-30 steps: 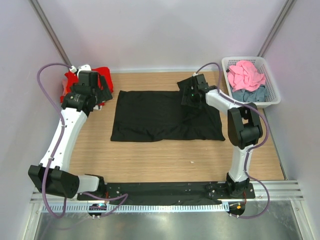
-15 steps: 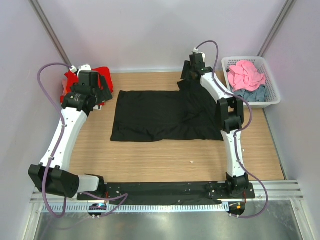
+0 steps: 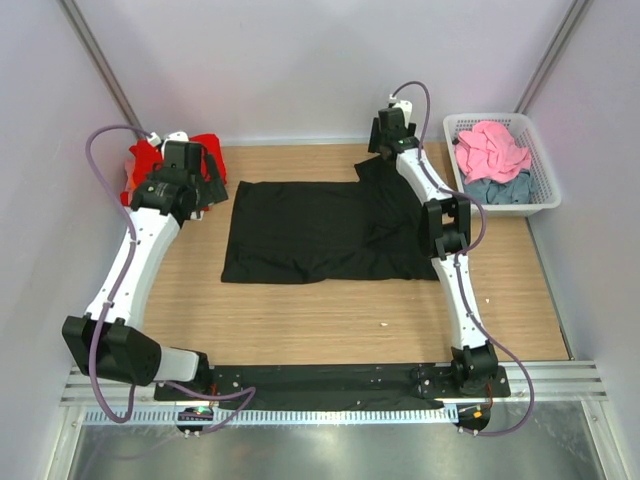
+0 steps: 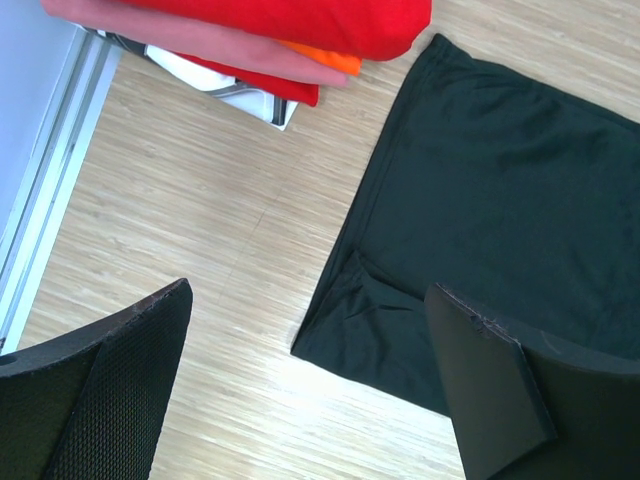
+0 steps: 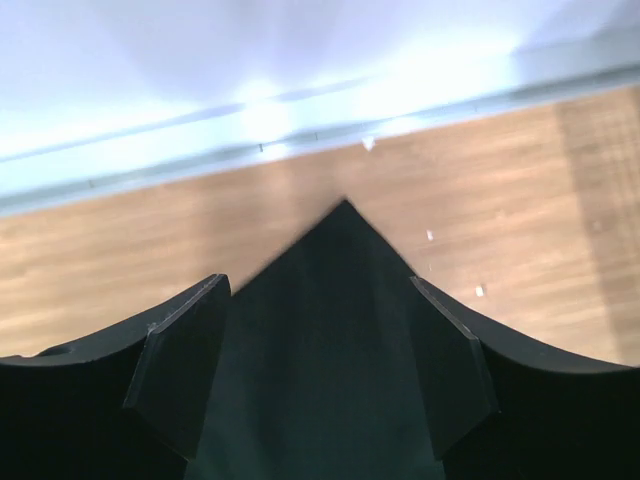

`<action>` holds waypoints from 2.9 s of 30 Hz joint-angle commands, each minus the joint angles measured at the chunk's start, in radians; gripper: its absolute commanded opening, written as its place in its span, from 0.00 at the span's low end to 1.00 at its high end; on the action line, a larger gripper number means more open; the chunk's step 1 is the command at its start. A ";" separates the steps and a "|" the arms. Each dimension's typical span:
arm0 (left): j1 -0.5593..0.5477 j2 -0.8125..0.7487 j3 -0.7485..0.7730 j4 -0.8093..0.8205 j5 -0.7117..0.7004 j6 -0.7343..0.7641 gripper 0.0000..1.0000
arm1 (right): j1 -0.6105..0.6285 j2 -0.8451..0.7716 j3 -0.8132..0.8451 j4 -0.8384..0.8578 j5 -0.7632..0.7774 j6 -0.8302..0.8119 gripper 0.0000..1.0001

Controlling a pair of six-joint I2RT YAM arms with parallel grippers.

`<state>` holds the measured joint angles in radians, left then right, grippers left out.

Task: Fold and stack the t-shirts
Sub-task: Fold the tshirt

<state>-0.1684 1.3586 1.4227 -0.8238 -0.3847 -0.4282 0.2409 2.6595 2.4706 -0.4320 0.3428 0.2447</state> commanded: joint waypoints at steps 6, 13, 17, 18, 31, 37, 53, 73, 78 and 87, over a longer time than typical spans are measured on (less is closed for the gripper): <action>0.000 0.014 0.022 -0.001 0.004 0.017 1.00 | 0.001 0.086 0.091 0.113 0.074 -0.039 0.78; -0.003 0.022 0.025 -0.006 0.000 0.017 1.00 | -0.005 0.145 0.129 0.133 0.067 -0.042 0.70; -0.003 0.028 0.030 -0.012 -0.002 0.020 1.00 | -0.014 0.160 0.134 0.136 0.045 -0.032 0.58; -0.003 0.030 0.030 -0.012 -0.002 0.022 1.00 | -0.014 0.157 0.131 0.139 0.041 -0.030 0.49; -0.003 0.065 0.033 -0.002 0.020 0.031 1.00 | -0.017 -0.045 -0.103 0.210 -0.010 -0.009 0.02; -0.006 0.252 0.195 -0.080 0.086 -0.003 1.00 | -0.017 -0.229 -0.321 0.225 -0.038 0.010 0.01; -0.033 1.085 1.096 -0.247 0.236 -0.076 0.83 | -0.090 -0.559 -0.855 0.306 -0.063 0.159 0.02; -0.023 1.248 1.081 -0.071 0.164 -0.041 0.73 | -0.163 -0.579 -0.944 0.338 -0.217 0.179 0.02; -0.022 1.292 1.099 -0.044 0.149 -0.050 0.73 | -0.169 -0.567 -0.944 0.342 -0.235 0.179 0.02; -0.017 1.309 1.073 0.012 0.158 -0.058 0.43 | -0.176 -0.544 -0.938 0.345 -0.254 0.180 0.01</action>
<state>-0.1917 2.6492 2.4943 -0.8562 -0.2287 -0.4881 0.0696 2.1464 1.5253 -0.1272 0.1001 0.4183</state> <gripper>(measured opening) 0.461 0.037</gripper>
